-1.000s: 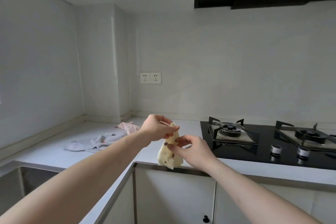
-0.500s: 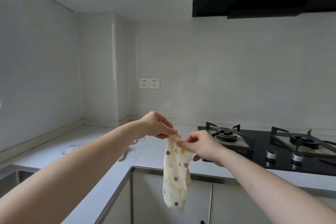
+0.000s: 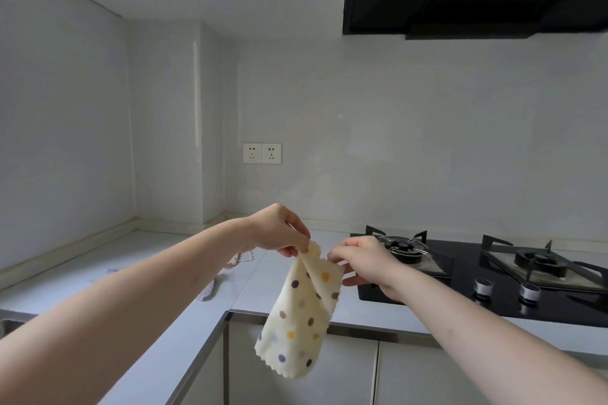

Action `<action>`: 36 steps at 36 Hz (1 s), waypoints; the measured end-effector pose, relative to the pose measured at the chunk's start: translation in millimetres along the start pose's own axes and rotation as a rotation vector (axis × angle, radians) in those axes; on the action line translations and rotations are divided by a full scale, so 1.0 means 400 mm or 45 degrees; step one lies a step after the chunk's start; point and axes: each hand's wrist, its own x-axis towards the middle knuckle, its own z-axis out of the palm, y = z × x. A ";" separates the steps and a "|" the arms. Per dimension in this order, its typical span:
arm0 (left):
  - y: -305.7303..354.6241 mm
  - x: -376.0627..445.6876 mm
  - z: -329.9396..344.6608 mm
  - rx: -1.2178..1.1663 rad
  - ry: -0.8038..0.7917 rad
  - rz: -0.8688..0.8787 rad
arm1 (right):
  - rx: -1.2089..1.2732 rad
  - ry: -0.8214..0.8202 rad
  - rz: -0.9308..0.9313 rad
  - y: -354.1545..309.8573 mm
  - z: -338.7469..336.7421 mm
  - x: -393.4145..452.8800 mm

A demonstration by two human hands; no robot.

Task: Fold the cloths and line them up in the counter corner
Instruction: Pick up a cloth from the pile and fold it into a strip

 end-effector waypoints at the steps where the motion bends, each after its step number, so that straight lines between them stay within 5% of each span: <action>1: 0.002 0.000 -0.004 0.000 0.013 0.004 | 0.014 0.005 0.018 0.000 -0.003 0.006; 21: 0.050 0.020 0.004 0.033 0.066 -0.006 | -0.144 -0.057 0.051 -0.040 0.067 -0.030; 30: 0.058 0.010 0.007 0.065 0.033 0.030 | -0.358 0.133 -0.079 -0.006 0.036 -0.028; 36: 0.038 0.016 0.007 0.346 0.057 0.089 | -0.580 0.311 -0.220 0.019 0.006 -0.004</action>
